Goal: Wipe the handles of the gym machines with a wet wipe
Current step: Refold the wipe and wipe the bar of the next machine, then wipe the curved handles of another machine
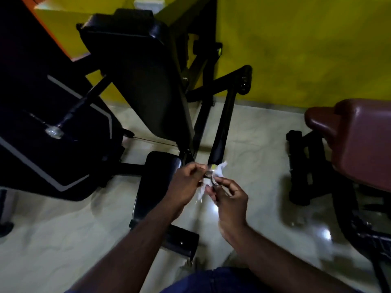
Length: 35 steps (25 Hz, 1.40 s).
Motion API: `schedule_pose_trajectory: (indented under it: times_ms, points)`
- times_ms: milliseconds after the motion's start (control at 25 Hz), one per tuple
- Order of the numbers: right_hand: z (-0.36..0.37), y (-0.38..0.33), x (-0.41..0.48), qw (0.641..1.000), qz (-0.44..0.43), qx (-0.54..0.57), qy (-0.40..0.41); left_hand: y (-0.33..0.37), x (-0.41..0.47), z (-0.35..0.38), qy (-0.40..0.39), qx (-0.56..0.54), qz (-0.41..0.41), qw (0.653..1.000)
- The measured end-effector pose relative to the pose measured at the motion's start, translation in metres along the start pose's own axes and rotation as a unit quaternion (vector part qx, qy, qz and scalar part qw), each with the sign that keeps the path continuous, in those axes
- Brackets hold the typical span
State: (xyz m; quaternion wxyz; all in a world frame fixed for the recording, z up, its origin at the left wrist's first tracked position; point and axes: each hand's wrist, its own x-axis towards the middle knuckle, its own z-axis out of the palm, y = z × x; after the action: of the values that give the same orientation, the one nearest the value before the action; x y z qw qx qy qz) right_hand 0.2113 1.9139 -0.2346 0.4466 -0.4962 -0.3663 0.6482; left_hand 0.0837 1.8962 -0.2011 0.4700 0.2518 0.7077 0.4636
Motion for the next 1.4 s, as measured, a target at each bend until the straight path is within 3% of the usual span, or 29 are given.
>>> schedule_pose_trajectory:
  times_ms: [40,120,240,320,520,760,1000,1240,1400]
  points:
    - [0.012,-0.001,-0.009,0.989,0.098,0.109,0.026,0.000,-0.001,-0.007,-0.010,0.072,0.037,0.997]
    - [0.018,-0.010,-0.012,0.970,0.169,0.168,0.039,0.001,-0.003,-0.017,-0.007,0.176,0.108,0.979]
    - [-0.003,-0.037,-0.020,0.979,0.149,0.137,0.025,0.012,-0.015,-0.013,-0.011,0.215,0.222,0.951]
    - [-0.033,-0.051,-0.031,0.990,0.101,0.091,0.043,0.023,-0.022,0.008,-0.077,0.201,0.265,0.940]
    - [-0.126,-0.092,-0.075,0.989,0.025,0.043,0.141,0.039,-0.044,0.089,-0.225,0.214,0.277,0.910]
    - [-0.254,-0.111,-0.128,0.953,-0.007,0.104,0.284,0.038,-0.075,0.197,-0.382,0.273,0.278,0.838]
    - [-0.379,-0.104,-0.129,0.912,0.005,0.087,0.402,0.020,-0.083,0.305,-0.445,0.325,0.257,0.794]
    - [-0.477,-0.083,-0.106,0.912,0.069,0.028,0.404,-0.011,-0.073,0.396,-0.468,0.397,0.243,0.751]
    - [-0.518,-0.066,-0.064,0.906,0.089,-0.051,0.410,-0.024,-0.042,0.453,-0.499,0.447,0.269,0.692]
